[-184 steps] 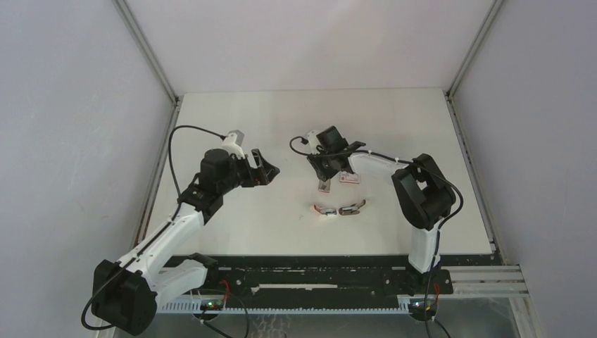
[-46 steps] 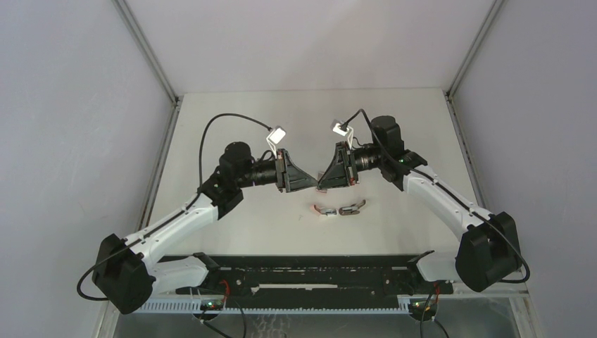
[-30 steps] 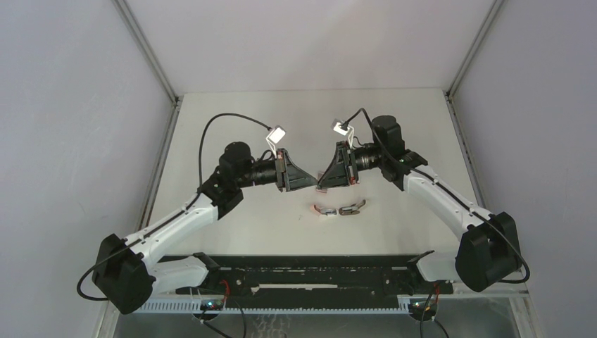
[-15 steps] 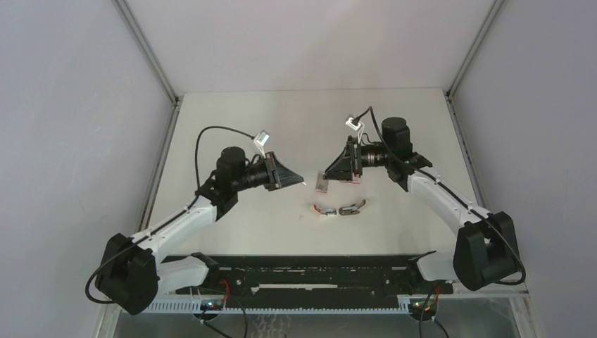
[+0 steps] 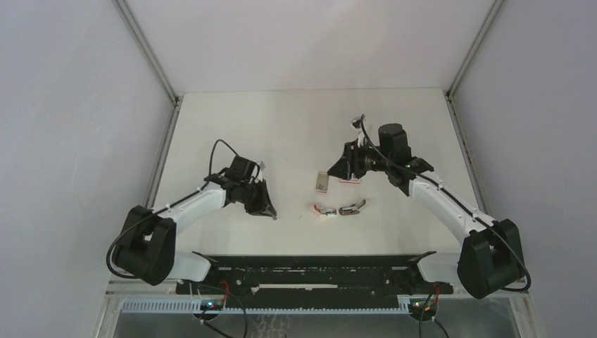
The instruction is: Load the staples into the stapler
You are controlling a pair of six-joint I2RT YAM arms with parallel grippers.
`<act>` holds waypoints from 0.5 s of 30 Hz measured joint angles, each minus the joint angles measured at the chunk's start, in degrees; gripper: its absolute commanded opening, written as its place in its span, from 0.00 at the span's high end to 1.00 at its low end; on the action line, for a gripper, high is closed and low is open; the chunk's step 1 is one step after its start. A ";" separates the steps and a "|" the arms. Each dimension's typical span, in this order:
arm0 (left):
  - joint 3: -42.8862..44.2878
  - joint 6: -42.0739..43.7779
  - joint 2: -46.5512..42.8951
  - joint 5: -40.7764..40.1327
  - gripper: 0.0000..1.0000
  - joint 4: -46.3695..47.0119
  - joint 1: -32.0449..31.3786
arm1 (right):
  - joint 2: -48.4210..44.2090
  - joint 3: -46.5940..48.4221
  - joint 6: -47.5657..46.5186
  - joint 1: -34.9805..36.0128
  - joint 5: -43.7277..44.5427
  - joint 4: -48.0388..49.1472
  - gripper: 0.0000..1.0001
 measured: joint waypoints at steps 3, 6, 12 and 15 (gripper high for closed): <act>1.31 1.97 2.47 -1.97 0.88 -4.94 -0.02 | -0.22 -0.61 -0.44 1.44 3.52 -1.31 0.57; 2.36 3.26 4.11 -3.39 0.86 -8.48 0.00 | -0.37 -1.62 -0.61 2.56 5.55 -1.84 0.57; 4.37 4.68 7.43 -5.81 0.78 -12.13 -0.02 | -0.37 -2.10 -0.68 4.17 7.96 -2.25 0.57; 4.92 5.20 8.92 -6.75 0.73 -13.09 -0.02 | -0.35 -2.10 -0.68 4.87 8.81 -2.25 0.57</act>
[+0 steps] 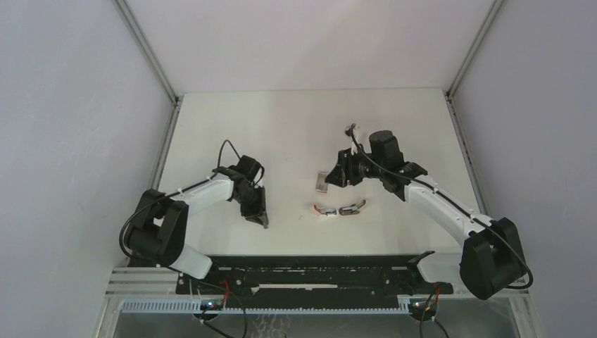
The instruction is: Load the staples into the stapler
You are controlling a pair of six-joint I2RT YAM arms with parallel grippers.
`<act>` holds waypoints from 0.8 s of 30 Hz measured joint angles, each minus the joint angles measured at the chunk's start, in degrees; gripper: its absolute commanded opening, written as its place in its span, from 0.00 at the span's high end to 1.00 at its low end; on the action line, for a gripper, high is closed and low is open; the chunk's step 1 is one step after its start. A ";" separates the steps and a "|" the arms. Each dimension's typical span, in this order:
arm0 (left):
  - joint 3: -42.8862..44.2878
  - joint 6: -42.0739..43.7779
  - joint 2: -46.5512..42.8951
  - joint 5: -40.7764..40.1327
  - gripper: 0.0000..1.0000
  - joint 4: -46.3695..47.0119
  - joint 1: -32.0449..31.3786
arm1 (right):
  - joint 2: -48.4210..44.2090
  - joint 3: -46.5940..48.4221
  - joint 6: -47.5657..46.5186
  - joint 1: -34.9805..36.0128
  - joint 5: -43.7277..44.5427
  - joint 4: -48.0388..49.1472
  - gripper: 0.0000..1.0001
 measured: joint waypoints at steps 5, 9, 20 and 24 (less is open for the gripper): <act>0.17 0.52 1.31 -0.57 0.61 -0.68 -0.02 | 0.26 0.00 0.00 1.09 0.81 0.00 0.57; 0.17 1.05 1.40 -2.21 0.49 -0.92 -0.37 | 0.63 0.00 0.02 1.36 1.20 0.02 0.57; 0.22 -0.63 0.55 -3.58 0.47 1.60 -2.47 | 1.27 -0.02 0.02 2.08 1.64 0.04 0.58; 0.22 -1.53 0.55 -3.43 0.47 3.06 -3.17 | 1.27 -0.13 0.00 2.21 1.84 0.04 0.58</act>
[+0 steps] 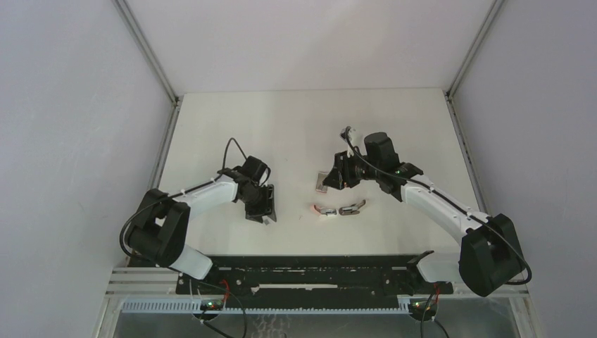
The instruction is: Load the staples into the stapler
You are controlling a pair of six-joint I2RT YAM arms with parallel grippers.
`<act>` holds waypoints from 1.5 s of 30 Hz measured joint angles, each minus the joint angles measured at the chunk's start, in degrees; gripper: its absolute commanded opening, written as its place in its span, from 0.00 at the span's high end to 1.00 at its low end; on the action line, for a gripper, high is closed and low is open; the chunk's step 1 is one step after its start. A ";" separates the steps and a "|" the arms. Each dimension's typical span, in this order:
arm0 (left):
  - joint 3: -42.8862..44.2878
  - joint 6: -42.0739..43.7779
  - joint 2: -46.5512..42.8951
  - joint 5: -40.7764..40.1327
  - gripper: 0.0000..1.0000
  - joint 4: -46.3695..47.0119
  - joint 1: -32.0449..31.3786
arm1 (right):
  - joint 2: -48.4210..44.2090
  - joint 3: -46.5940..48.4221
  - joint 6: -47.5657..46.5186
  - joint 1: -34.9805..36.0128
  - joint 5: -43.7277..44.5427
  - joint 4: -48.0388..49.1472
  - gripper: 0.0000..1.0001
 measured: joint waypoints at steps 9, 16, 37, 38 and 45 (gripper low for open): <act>0.00 -0.87 0.66 0.48 0.47 1.64 -2.60 | 0.20 0.00 0.00 0.00 0.24 0.00 0.58; 3.58 -0.90 4.46 0.52 0.49 2.25 -4.52 | 0.74 -0.02 0.00 0.02 0.26 0.00 0.58; 5.84 11.50 4.46 -9.79 0.45 -0.37 -10.58 | 1.88 -0.09 0.00 0.48 0.20 0.09 0.58; 5.79 12.09 4.44 -9.90 0.45 -0.31 -10.99 | 1.88 -0.09 0.00 0.50 0.20 0.09 0.58; 5.62 15.54 4.15 -9.44 0.47 0.90 -14.75 | 1.90 -0.09 0.00 0.50 0.20 0.09 0.58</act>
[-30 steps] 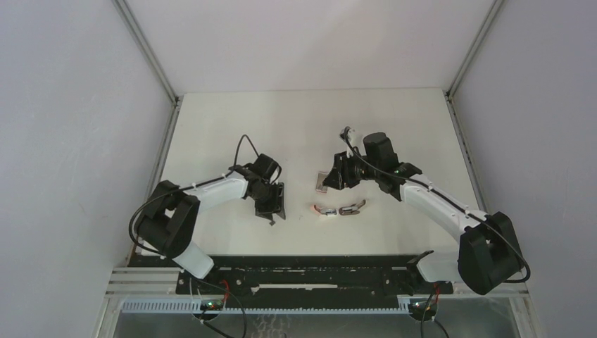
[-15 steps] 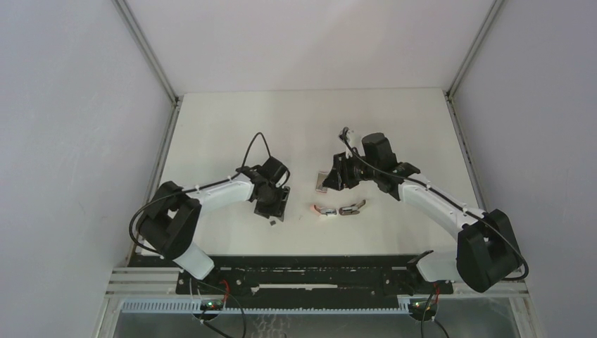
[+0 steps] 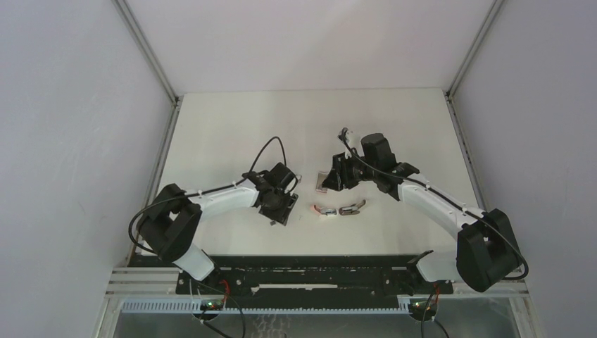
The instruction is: Load the staples into the stapler
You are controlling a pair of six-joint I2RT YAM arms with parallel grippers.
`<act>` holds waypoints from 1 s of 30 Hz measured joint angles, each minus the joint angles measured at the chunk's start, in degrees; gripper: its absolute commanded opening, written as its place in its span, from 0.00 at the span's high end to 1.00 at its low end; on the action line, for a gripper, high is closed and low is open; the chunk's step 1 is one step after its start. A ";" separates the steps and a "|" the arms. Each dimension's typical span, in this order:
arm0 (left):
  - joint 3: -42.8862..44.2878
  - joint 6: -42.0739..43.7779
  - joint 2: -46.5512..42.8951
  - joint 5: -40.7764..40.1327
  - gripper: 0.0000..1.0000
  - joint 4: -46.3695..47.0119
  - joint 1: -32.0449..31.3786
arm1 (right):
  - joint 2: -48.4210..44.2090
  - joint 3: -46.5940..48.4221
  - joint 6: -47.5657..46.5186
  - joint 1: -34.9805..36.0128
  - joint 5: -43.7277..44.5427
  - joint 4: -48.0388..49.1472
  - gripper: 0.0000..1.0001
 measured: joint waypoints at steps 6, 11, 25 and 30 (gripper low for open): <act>-1.40 0.07 -0.35 -0.13 0.47 0.24 -0.61 | 0.00 0.00 0.00 0.02 0.00 0.02 0.58; -1.95 -0.09 -0.79 -1.46 0.49 0.17 -1.53 | 0.00 0.00 0.00 0.26 0.00 0.02 0.58; -2.67 -4.04 -1.38 -5.86 0.60 -0.74 -3.56 | 0.00 0.00 0.00 0.37 0.02 0.02 0.59; -2.71 -4.66 -1.40 -6.62 0.62 -1.38 -3.96 | 0.00 -0.02 0.00 0.37 0.04 0.02 0.59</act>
